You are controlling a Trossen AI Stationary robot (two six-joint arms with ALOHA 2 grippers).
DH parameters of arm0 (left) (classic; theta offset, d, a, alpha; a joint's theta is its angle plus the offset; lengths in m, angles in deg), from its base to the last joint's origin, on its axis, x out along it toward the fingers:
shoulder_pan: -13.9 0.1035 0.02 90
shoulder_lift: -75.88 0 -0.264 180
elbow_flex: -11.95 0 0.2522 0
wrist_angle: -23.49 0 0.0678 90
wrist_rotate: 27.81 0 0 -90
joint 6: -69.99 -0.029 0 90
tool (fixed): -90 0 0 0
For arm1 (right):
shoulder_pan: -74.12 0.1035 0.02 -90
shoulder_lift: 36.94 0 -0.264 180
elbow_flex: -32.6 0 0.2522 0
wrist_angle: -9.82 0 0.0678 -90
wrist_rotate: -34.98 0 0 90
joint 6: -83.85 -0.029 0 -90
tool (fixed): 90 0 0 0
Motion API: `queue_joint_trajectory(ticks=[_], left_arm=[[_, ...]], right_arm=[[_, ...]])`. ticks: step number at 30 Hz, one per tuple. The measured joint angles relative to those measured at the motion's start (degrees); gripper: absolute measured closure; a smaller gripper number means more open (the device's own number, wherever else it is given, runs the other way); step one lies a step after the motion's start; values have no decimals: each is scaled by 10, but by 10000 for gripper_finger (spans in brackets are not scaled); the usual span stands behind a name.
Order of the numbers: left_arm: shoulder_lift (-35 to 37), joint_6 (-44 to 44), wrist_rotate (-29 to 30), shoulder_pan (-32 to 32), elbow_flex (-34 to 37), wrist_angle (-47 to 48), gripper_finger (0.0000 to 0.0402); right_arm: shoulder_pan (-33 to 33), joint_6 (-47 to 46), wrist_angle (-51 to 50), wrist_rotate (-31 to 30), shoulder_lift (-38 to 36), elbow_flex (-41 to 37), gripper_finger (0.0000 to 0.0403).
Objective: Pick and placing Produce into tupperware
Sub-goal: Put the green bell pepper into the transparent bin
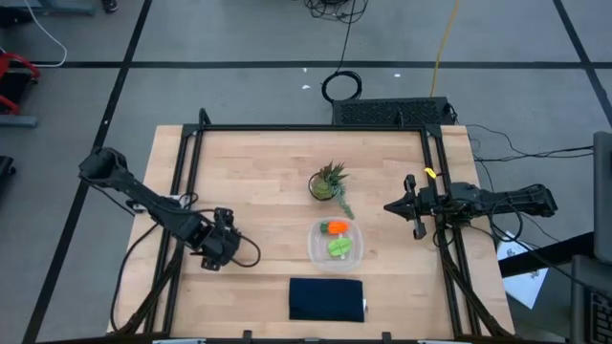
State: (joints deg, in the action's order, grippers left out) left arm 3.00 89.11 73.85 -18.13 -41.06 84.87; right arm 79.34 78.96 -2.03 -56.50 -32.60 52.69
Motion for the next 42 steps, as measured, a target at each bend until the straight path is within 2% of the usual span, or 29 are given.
queue_joint_trajectory(ticks=[15,24,38,42], left_arm=[[1,-7,-8,0,89,-99,5],[2,-50,2,0,96,-131,5],[1,-54,1,7,96,-139,6],[0,-54,-7,7,97,-141,37]], right_arm=[[0,0,0,0,0,0,403],[0,0,0,0,0,0,403],[0,2,0,0,0,0,403],[0,2,0,0,0,0,403]])
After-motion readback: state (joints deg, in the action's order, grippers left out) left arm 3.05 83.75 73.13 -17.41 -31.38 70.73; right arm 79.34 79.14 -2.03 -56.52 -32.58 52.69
